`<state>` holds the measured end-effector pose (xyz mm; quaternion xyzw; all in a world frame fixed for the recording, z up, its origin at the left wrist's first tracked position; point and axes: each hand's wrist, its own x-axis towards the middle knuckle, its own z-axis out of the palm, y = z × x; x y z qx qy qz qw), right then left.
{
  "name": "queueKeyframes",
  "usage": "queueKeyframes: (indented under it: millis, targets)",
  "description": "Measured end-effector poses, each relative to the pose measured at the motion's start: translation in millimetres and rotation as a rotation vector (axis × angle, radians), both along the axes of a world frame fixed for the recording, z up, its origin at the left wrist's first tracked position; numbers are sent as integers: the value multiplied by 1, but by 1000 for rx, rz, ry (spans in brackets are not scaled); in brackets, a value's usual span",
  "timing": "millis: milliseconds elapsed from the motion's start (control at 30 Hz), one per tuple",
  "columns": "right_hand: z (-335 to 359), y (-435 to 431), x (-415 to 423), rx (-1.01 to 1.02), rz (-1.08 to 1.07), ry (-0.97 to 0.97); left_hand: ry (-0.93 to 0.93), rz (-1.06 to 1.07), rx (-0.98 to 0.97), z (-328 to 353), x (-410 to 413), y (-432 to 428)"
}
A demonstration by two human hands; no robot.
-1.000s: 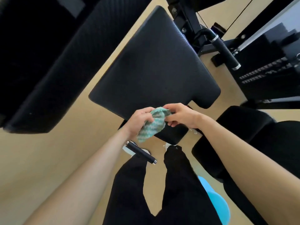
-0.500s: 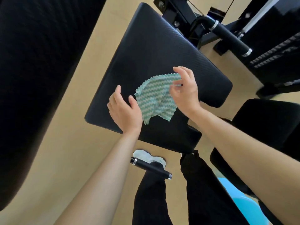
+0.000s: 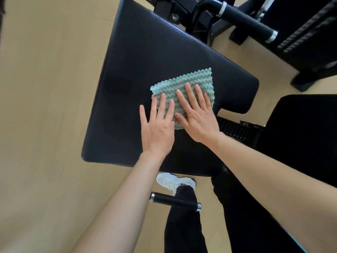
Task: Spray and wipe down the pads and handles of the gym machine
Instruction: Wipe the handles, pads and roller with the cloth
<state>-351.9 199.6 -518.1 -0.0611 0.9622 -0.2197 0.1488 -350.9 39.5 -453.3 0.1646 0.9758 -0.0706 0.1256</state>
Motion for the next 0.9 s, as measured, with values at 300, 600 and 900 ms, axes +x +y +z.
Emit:
queueKeyframes:
  millis: [300, 600, 900]
  targets:
    - [-13, 62, 12, -142, -458, -57, -89, -256, 109, -18, -27, 76]
    - [-3, 14, -61, 38, -309, -47, 97, 275, -27, 19, -30, -7]
    - [29, -24, -162, 6, 149, 216, 51, 318, -49, 15, -32, 3]
